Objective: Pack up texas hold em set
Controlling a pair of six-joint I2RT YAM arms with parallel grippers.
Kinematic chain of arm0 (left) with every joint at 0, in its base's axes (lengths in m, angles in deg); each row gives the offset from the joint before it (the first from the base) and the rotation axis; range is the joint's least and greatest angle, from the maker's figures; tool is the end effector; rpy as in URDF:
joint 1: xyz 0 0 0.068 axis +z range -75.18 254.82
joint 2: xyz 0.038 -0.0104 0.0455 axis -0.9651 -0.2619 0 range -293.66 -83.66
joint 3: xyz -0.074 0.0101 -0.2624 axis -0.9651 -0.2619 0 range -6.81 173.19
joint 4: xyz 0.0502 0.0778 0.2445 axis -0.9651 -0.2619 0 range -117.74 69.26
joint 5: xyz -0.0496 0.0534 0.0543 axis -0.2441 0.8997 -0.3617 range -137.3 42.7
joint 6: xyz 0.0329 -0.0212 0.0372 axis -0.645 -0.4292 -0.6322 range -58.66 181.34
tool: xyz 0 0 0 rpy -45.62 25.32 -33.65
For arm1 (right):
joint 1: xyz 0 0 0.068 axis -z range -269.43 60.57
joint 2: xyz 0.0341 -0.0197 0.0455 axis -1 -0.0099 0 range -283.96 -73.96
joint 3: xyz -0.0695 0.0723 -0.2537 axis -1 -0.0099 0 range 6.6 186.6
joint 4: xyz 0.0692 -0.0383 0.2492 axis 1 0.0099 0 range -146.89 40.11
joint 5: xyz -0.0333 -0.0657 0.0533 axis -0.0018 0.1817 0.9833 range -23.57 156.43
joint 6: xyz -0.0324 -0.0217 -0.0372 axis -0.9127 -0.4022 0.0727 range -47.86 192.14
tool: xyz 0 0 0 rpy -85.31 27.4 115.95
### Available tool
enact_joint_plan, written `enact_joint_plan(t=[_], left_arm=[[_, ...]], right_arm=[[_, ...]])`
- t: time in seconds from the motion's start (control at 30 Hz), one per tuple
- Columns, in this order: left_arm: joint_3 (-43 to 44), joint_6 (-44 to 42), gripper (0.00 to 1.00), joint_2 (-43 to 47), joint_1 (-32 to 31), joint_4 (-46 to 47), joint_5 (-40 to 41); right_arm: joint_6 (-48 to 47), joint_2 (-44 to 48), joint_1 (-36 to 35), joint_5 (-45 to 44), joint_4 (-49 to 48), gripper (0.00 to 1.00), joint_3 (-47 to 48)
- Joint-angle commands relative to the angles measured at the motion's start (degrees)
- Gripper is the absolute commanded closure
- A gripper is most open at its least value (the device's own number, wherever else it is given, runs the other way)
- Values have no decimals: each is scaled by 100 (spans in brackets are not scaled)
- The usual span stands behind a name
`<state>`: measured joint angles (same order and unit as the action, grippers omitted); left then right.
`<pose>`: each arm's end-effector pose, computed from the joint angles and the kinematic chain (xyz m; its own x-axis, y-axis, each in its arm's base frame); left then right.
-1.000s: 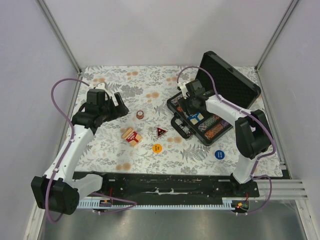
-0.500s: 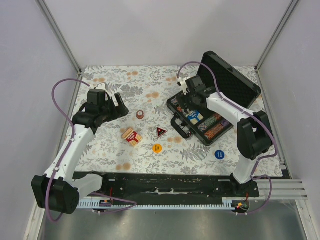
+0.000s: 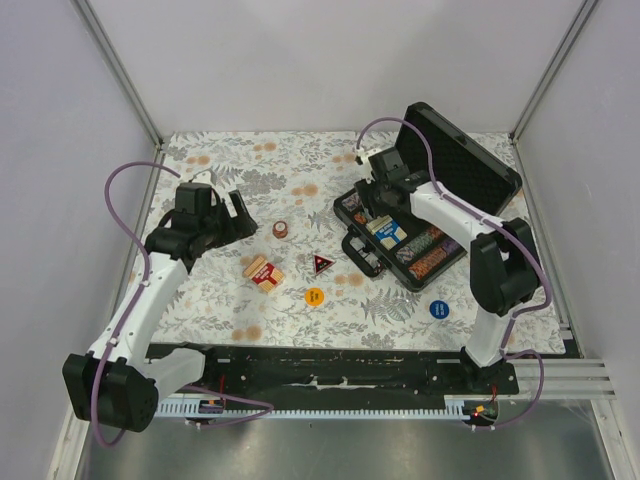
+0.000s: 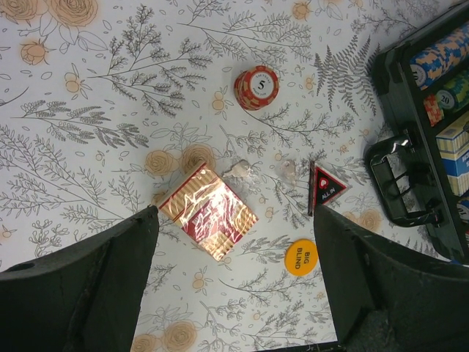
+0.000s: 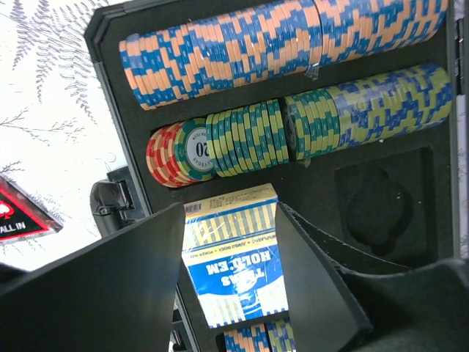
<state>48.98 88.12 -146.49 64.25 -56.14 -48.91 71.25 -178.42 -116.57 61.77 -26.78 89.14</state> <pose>0.2267 -0.0432 0.3038 -0.6840 -0.3307 -0.6502 -0.1171 0.9296 -0.3495 0.3600 0.1813 0.2470 -0.6951 -0.3736 -0.6143 -0.4210 0.9041 -0.0735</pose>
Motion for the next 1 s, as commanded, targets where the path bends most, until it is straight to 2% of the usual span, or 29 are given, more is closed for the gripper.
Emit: enact_joint_plan(t=[0.0,0.3,0.43,0.57,0.63,0.67,0.8,0.97], left_arm=[[-59,125,9,122,28,209,3],[-156,187,9,78,28,314,-59],[-156,213,9,60,28,323,-103],[-112,239,9,121,28,297,-147],[-77,248,9,218,28,227,-129],[-51,248,9,244,28,191,-103],[-33,274,9,534,28,-45,20],[28,310,9,1043,28,-511,388]], right_arm=[[440,-135,15,-297,-260,41,-177],[809,-118,7,-658,-14,46,-801],[914,-65,-2,-597,30,46,-653],[1020,31,-72,-588,232,36,-3],[1003,162,-239,-649,294,21,383],[959,216,-344,-658,294,18,472],[687,225,-888,-580,443,14,842],[572,14,-1942,-360,347,10,1062]])
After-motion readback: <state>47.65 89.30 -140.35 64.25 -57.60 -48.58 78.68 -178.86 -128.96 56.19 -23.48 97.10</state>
